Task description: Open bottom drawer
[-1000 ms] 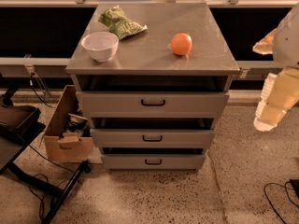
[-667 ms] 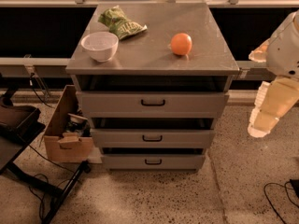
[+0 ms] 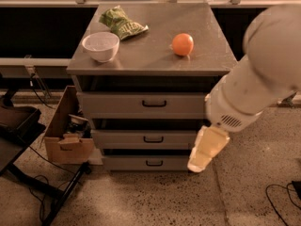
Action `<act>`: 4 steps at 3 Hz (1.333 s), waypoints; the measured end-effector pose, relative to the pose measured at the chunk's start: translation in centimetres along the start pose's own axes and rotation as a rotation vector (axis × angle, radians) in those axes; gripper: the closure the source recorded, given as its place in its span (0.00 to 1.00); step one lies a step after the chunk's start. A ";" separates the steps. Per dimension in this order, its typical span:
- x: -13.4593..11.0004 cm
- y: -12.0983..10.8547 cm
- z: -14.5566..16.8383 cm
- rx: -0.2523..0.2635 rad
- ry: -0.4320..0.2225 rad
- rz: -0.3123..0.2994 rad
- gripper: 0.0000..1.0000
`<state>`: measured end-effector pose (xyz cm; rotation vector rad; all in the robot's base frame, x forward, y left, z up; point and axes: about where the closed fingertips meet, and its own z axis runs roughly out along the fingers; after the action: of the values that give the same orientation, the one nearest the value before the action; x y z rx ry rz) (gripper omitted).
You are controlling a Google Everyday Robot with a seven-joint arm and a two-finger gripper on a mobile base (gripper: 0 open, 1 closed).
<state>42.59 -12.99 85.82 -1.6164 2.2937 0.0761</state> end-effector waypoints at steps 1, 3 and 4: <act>-1.7 2.7 15.3 -0.069 0.058 0.014 0.00; -2.1 4.3 23.8 -0.167 0.101 0.003 0.00; -2.1 4.5 25.7 -0.162 0.119 0.010 0.00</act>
Offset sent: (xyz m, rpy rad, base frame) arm 0.0154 0.1021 -0.3133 -0.1174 0.3672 0.0645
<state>45.19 -3.58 61.53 -1.7307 2.4413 0.1769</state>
